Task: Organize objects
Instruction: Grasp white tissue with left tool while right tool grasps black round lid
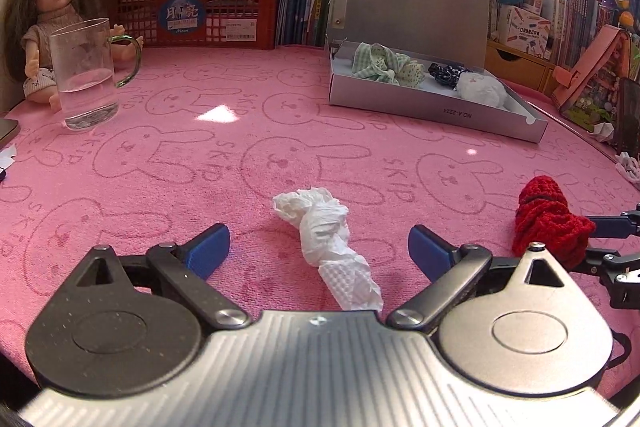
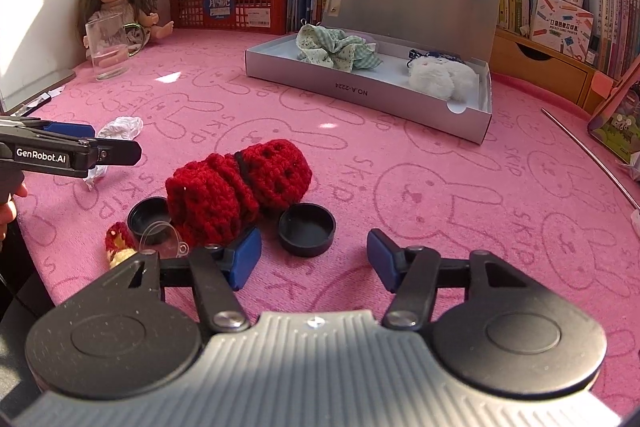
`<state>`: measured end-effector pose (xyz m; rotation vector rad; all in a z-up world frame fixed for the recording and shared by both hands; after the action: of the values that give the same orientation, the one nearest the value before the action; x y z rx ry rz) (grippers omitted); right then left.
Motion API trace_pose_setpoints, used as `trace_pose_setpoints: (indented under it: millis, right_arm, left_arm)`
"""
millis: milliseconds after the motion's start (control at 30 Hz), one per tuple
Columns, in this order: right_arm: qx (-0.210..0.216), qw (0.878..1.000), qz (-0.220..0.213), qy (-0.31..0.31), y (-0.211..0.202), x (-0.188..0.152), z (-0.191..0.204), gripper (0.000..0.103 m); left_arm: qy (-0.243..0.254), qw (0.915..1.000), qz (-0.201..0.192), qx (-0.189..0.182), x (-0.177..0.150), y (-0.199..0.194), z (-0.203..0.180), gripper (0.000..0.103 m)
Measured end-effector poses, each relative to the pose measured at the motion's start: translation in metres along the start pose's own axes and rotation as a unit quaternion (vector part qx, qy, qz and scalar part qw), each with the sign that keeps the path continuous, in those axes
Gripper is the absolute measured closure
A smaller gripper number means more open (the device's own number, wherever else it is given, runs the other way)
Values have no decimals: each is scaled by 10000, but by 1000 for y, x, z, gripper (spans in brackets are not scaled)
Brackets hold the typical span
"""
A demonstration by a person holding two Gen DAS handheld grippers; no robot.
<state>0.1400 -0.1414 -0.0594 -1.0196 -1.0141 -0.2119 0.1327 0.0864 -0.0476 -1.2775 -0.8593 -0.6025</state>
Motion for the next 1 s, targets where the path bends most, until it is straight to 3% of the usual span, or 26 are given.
trace_pose_setpoints:
  millis: [233, 333, 400, 500, 633, 667, 1000]
  right_arm:
    - [-5, 10000, -42, -10, 1, 0, 1, 35]
    - [5, 10000, -59, -15, 0, 0, 1, 36]
    - [-5, 10000, -80, -10, 0, 1, 1, 40]
    - [-40, 9999, -108, -5, 0, 2, 1, 48]
    - [-107, 9998, -126, -51, -1, 3, 3, 66]
    - [-139, 9998, -146, -63, -2, 3, 3, 66]
    - [-291, 9988, -391, 90, -13, 16, -9, 67]
  left_arm:
    - [-3, 9999, -52, 134, -1, -2, 0, 7]
    - [-41, 9999, -72, 64, 1, -7, 0, 21]
    - [-59, 10000, -52, 21, 1, -9, -1, 37]
    - [-132, 9999, -7, -48, 3, -10, -2, 50]
    - [-51, 9999, -79, -89, 7, -13, -6, 69]
    - [-19, 9999, -98, -99, 8, -14, -8, 72]
    - [93, 9987, -356, -355, 25, -26, -25, 73]
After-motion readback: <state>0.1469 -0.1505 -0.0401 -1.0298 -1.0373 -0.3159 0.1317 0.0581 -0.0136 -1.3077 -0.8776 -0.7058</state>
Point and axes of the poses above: each gripper's, at about its wrist camera, not at the fingertips, and y roughly the way its jaws point, z to its left, x to its top, the point moved 9 cm from there along y, roughly the way its jaws point, and after that the axes turned 15 degrees about x, right-handed, at the moved point
